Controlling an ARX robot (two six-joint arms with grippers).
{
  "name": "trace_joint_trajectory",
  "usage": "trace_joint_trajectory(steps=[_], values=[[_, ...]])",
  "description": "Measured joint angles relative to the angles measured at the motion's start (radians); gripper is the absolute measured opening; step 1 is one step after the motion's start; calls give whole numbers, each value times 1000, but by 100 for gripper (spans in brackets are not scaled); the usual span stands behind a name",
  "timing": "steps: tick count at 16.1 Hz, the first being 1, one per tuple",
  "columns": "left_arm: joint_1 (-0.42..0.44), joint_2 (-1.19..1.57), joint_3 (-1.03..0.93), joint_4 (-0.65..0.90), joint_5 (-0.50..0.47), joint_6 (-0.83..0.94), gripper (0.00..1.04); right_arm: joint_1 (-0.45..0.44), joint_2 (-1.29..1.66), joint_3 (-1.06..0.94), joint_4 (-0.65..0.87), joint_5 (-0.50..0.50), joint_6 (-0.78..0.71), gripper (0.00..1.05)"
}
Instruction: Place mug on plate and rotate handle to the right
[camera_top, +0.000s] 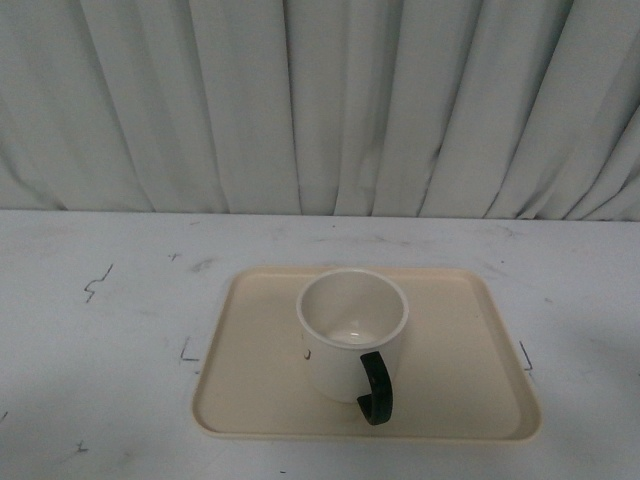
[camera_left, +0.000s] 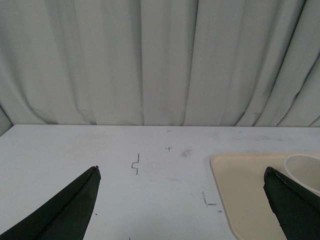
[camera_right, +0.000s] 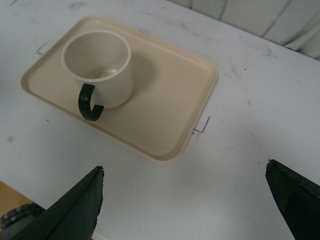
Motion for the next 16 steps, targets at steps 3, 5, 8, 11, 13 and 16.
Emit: trace_joint_trajectory(steps=[3,5,8,11,13,16], values=[[0,0,0,0,0,0,98,106,245,182,-45,68,55,98],[0,0,0,0,0,0,98,191,565,438,-154,95,212,98],[0,0,0,0,0,0,98,246,792,605,-211,150,348,98],[0,0,0,0,0,0,98,275,898,710,-236,179,417,98],[0,0,0,0,0,0,98,283,962,764,-254,188,454,98],[0,0,0,0,0,0,98,291,1043,824,-276,197,488,98]])
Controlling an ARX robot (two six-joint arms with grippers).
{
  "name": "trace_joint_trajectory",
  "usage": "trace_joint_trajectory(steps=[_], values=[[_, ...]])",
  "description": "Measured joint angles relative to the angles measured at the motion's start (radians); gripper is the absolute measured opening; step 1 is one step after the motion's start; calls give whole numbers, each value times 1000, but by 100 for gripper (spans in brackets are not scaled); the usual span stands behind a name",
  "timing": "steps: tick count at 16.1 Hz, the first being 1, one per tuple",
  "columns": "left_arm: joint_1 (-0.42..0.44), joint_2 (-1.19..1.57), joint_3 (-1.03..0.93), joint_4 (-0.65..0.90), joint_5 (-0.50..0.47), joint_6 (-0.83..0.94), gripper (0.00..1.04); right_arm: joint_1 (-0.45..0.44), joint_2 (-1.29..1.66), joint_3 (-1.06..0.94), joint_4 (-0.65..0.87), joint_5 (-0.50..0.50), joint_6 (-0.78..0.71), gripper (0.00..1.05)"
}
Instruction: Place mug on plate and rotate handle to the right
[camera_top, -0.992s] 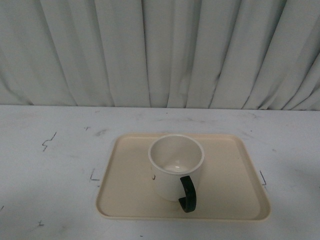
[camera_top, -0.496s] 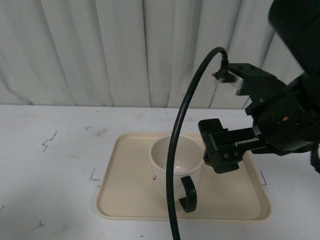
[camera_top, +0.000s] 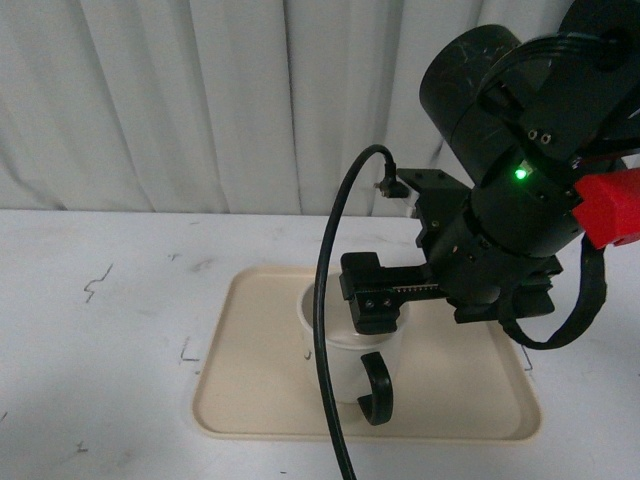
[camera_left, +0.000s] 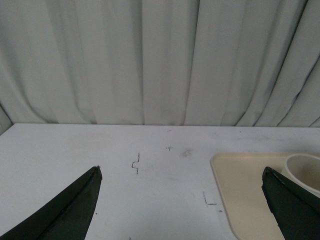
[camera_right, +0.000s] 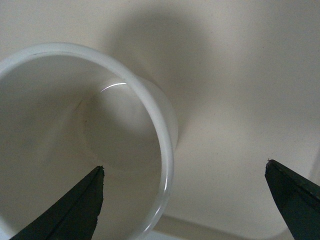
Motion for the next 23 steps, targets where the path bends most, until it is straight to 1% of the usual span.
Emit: trace_joint_trajectory(steps=[1,3,4,6,7,9,10,12,13,15,16,18,20,22,23], values=[[0,0,0,0,0,0,98,4,19,13,-1,12,10,92],[0,0,0,0,0,0,98,11,37,29,-2,12,13,70],[0,0,0,0,0,0,98,12,37,39,-8,12,13,61],[0,0,0,0,0,0,98,11,47,75,-37,13,6,39],[0,0,0,0,0,0,98,10,50,86,-55,13,3,30],[0,0,0,0,0,0,98,-4,52,123,-110,2,-37,6],[0,0,0,0,0,0,98,-12,52,141,-132,-4,-68,3],[0,0,0,0,0,0,98,-47,51,199,-210,-64,-171,3],[0,0,0,0,0,0,98,-63,51,232,-250,-106,-267,3],[0,0,0,0,0,0,98,-83,35,246,-249,-168,-467,3],[0,0,0,0,0,0,98,-90,29,260,-292,-171,-646,3],[0,0,0,0,0,0,98,-102,31,299,-420,-193,-940,3],[0,0,0,0,0,0,98,-109,51,372,-512,-189,-1177,3],[0,0,0,0,0,0,98,-114,79,424,-555,-173,-1336,3],[0,0,0,0,0,0,98,-113,95,434,-576,-172,-1379,3]])
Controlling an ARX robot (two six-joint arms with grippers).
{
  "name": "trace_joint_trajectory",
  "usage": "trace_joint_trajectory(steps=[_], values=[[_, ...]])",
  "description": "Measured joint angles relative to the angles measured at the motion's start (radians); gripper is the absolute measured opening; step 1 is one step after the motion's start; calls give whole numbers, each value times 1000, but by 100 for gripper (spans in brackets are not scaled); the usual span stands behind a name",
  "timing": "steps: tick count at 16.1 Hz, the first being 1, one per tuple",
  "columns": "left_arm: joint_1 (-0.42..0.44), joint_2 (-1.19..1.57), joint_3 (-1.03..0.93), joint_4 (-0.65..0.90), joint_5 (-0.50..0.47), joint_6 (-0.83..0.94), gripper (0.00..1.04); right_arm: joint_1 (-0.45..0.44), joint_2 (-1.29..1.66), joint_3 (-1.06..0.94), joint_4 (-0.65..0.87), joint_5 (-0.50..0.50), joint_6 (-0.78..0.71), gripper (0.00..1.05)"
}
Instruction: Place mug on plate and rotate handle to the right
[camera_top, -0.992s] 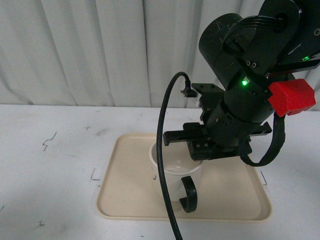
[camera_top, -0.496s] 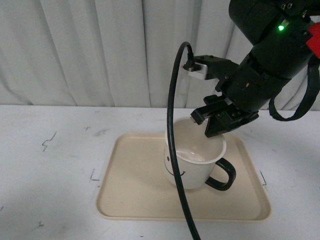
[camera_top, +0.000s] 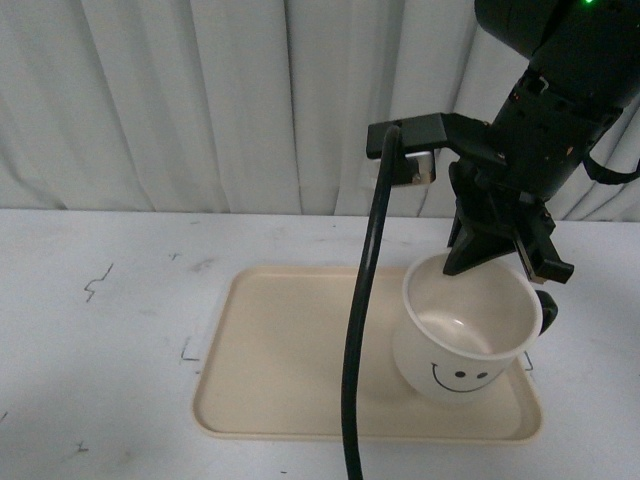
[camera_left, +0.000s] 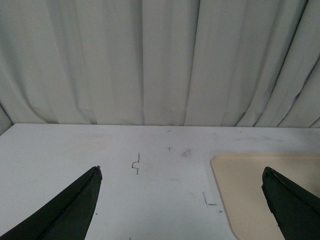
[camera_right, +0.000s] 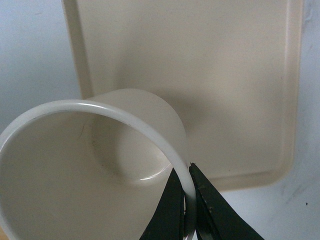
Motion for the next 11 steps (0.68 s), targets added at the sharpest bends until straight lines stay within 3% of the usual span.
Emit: trace_joint_trajectory(steps=[4,11], values=[[0,0,0,0,0,0,98,36,66,60,-2,-27,-7,3],[0,0,0,0,0,0,98,97,149,90,34,-29,123,3]])
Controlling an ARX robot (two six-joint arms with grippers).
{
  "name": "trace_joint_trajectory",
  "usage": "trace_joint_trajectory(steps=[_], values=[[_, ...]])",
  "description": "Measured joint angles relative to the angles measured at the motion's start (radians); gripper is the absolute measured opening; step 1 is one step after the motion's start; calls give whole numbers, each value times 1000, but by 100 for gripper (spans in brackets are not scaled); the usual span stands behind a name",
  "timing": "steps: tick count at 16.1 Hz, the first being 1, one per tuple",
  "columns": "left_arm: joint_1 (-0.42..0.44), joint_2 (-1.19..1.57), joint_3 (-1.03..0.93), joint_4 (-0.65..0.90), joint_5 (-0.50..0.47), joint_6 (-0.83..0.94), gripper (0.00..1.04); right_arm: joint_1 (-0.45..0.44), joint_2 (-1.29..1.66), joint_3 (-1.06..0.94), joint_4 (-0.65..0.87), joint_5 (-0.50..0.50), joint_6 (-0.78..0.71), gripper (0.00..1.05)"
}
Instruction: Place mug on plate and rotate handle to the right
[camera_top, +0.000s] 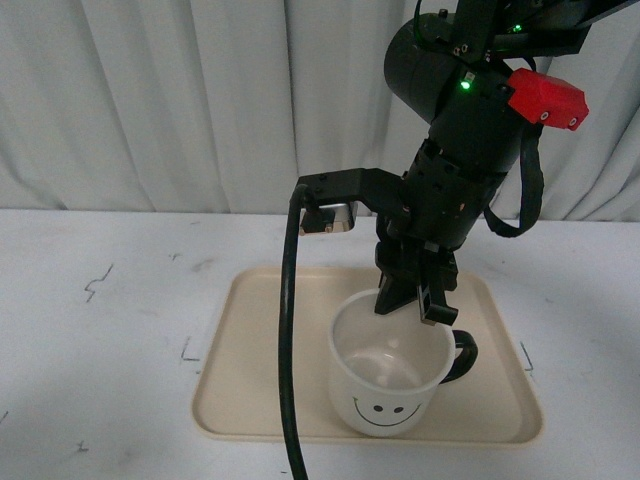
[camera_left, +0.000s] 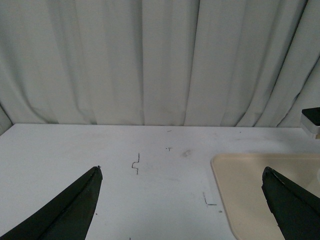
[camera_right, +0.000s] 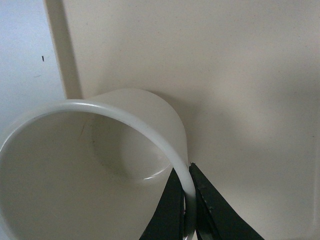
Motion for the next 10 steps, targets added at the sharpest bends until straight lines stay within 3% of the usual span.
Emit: trace_joint_trajectory(steps=[2,3,9,10], values=[[0,0,0,0,0,0,98,2,0,3,18,10,10,3],[0,0,0,0,0,0,98,3,5,13,30,28,14,9],[0,0,0,0,0,0,98,0,-56,117,-14,-122,54,76],[0,0,0,0,-1,0,98,15,-138,-58,390,49,167,73]])
